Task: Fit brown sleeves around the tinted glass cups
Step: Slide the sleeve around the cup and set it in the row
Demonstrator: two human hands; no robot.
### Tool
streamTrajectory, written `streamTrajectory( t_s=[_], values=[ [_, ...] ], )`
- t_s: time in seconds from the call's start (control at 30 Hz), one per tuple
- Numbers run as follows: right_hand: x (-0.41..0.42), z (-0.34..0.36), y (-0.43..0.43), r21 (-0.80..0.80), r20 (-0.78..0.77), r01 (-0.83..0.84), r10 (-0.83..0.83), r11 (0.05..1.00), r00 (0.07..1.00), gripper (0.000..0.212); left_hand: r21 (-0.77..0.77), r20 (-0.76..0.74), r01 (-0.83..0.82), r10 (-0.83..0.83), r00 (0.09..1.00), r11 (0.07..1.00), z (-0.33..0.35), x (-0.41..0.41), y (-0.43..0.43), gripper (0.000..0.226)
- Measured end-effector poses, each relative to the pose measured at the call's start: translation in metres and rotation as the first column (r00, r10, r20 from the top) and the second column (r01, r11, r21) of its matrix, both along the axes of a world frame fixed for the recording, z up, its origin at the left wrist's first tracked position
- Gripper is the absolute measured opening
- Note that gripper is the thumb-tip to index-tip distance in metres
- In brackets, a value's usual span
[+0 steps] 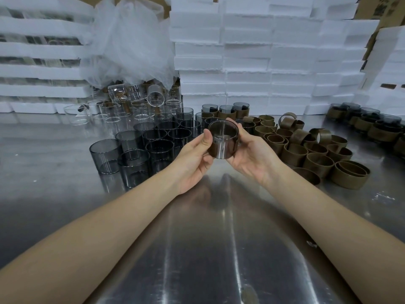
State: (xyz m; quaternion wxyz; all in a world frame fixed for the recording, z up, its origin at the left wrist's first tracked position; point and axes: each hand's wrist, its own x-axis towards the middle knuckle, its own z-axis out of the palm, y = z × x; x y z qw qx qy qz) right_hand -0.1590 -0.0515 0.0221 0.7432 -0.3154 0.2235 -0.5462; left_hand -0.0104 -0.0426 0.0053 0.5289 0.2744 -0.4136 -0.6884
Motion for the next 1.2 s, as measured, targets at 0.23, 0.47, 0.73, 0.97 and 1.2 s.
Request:
streamTrajectory(
  t_s=[0.23, 0.47, 0.73, 0.97, 1.2],
  values=[
    [-0.004, -0.002, 0.0, -0.147, -0.123, 0.148, -0.167, 0.978, 0.978, 0.037, -0.279, 0.284, -0.087, 0.169, 0.944, 0.956, -0.005, -0.001, 0.005, 0.065],
    [0.004, -0.005, 0.007, -0.007, -0.192, 0.045, -0.045, 0.999, 0.98, 0.05, -0.475, 0.275, -0.162, 0.32, 0.906, 0.865, -0.004, -0.005, 0.011, 0.079],
    [0.003, -0.009, 0.004, -0.021, -0.172, 0.052, -0.055, 0.998, 0.984, 0.049, -0.537, 0.246, -0.201, 0.38, 0.892, 0.82, -0.006, -0.007, 0.012, 0.072],
    [0.002, -0.007, 0.006, -0.025, -0.201, 0.003, -0.008, 1.0, 0.98, 0.046, -0.515, 0.209, -0.24, 0.392, 0.896, 0.823, -0.005, -0.006, 0.012, 0.074],
    [0.015, -0.011, 0.0, -0.029, -0.255, 0.161, -0.163, 0.986, 0.953, 0.045, -0.526, 0.311, -0.201, 0.407, 0.859, 0.826, -0.007, -0.006, 0.013, 0.071]
  ],
)
